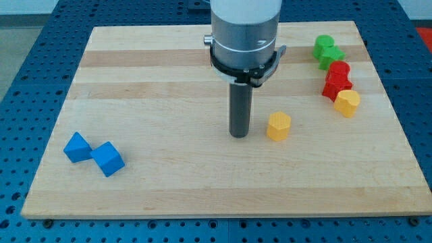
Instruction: Place yellow hexagon to the bottom of the yellow heart
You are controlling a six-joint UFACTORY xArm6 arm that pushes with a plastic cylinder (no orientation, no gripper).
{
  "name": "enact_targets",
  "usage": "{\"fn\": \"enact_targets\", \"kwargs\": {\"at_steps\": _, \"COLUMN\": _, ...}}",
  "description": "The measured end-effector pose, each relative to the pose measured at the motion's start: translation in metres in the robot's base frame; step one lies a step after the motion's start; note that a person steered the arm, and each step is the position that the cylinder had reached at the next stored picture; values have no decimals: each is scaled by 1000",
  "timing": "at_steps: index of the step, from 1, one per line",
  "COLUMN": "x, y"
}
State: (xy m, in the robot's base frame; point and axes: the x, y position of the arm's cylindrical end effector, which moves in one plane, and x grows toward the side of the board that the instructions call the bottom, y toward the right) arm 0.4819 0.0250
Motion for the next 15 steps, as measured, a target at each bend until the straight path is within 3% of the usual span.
{"fn": "enact_targets", "kwargs": {"at_steps": 2, "x": 2, "y": 61}}
{"fn": "enact_targets", "kwargs": {"at_steps": 5, "x": 2, "y": 36}}
{"fn": "enact_targets", "kwargs": {"at_steps": 7, "x": 2, "y": 112}}
{"fn": "enact_targets", "kwargs": {"at_steps": 9, "x": 6, "y": 92}}
{"fn": "enact_targets", "kwargs": {"at_steps": 12, "x": 6, "y": 147}}
{"fn": "enact_targets", "kwargs": {"at_steps": 15, "x": 42, "y": 154}}
